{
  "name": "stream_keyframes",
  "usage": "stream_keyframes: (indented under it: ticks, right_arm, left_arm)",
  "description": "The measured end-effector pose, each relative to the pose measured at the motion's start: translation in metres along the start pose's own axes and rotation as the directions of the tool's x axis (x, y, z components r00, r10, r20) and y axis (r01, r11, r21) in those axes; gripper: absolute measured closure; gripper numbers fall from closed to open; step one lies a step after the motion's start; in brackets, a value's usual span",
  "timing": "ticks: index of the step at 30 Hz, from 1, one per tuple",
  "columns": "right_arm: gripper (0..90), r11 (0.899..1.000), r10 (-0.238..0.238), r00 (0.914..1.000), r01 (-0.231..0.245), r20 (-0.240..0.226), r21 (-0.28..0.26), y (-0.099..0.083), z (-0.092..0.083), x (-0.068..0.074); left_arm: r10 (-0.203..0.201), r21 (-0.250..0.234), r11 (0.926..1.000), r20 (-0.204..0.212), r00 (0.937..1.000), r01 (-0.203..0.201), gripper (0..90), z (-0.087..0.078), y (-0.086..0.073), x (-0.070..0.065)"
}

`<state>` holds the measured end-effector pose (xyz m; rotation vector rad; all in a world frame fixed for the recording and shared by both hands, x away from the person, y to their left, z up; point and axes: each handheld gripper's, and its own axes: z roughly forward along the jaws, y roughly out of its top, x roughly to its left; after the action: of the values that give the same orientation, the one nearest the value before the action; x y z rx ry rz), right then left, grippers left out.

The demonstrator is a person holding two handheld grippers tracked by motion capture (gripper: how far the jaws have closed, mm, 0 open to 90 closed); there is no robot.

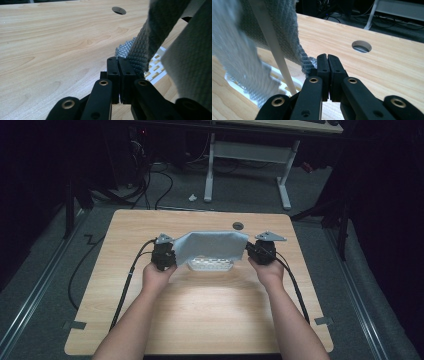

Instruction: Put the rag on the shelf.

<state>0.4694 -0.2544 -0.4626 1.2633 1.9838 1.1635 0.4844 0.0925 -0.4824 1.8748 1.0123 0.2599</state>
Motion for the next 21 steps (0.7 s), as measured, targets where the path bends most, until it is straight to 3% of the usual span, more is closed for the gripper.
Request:
stream_keyframes:
  ticks: [6,12,15,21]
  right_arm:
    - [89.3,1.000,0.009,1.0000,-0.009,0.002,0.004,-0.003,0.002,0.000]
    - [81.0,1.000,0.020,0.9998,-0.020,-0.004,-0.011,-0.006,-0.002,-0.003]
    - [77.9,0.999,0.037,0.9993,-0.037,0.004,-0.010,-0.009,-0.004,-0.008]
    - [72.4,0.999,0.049,0.9984,-0.049,0.027,-0.015,-0.009,-0.012,-0.017]
  left_arm:
    - [-0.001,-0.010,1.0000,0.000,1.0000,0.001,83.9,-0.003,0.000,0.000]
    - [-0.074,-0.069,0.9950,-0.010,0.9972,0.073,68.3,-0.014,0.002,0.009]
    - [-0.051,-0.064,0.9968,-0.041,0.9979,0.048,67.5,-0.019,0.002,0.011]
    - [-0.045,-0.070,0.9968,-0.064,0.9970,0.040,67.1,-0.029,0.001,0.015]
